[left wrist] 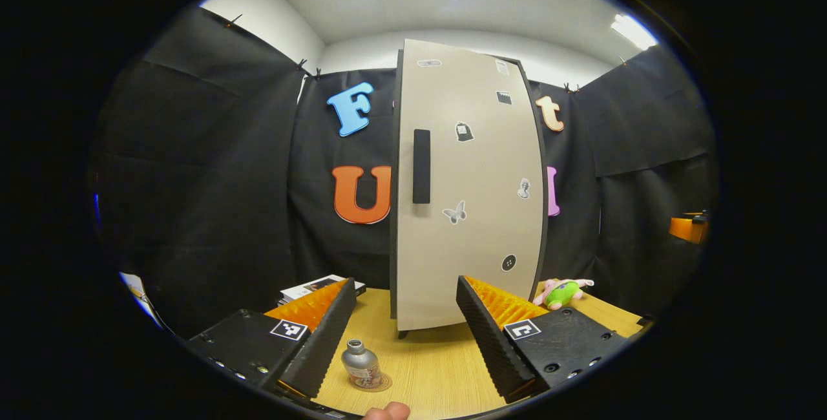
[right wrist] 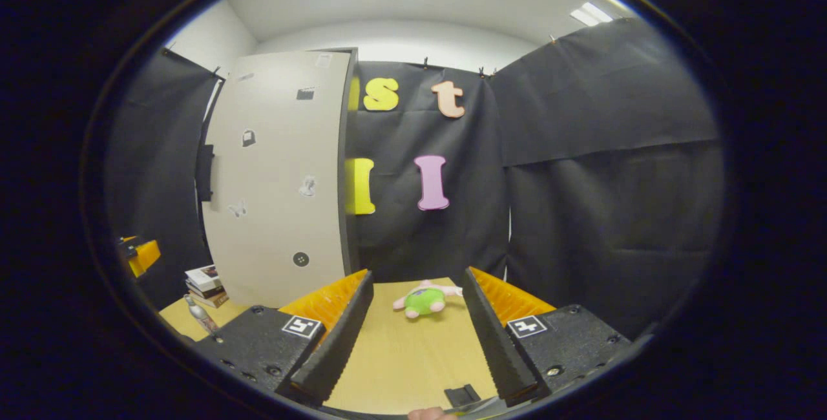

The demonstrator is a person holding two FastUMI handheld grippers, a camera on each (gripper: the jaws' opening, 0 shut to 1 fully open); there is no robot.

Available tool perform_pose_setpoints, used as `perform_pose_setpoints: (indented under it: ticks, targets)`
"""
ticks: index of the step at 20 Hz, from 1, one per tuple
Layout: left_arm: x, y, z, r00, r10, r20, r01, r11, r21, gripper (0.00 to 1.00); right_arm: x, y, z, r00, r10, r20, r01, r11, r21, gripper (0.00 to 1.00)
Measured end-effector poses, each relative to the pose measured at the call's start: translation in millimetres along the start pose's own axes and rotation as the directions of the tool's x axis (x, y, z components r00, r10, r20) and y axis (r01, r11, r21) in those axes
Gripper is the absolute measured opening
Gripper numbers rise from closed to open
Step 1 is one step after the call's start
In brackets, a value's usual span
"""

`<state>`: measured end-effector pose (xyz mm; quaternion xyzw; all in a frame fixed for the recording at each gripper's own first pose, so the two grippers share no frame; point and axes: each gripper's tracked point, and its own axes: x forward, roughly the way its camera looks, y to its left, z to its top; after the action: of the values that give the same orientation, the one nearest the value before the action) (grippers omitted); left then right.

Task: Open the cabinet door with the right hand, grasp the bottle in the cabinet with the left hand and place it on the coaster, then close the cabinet door with the right hand.

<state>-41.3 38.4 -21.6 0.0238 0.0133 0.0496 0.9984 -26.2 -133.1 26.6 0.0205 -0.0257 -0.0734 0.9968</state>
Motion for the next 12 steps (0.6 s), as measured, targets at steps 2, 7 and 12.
perform_pose_setpoints:
  ticks: [2,7,12]
  targets:
    - [-1.6,0.9,1.7,1.0,0.006,0.002,-0.006,1.0,0.006,0.94,-0.4,0.7,0.9,1.0,0.002,0.007,-0.002,1.0,-0.002,0.9]
    - [-4.7,5.0,3.7,1.0,0.012,0.0,-0.012,1.0,-0.007,0.94,1.4,8.5,3.0,1.0,0.023,0.002,-0.023,1.0,-0.014,0.9]
    - [-5.0,5.0,8.5,1.0,0.005,0.003,-0.005,1.0,0.004,0.94,1.6,15.8,-1.0,0.999,0.047,-0.006,-0.047,0.999,0.002,0.9]
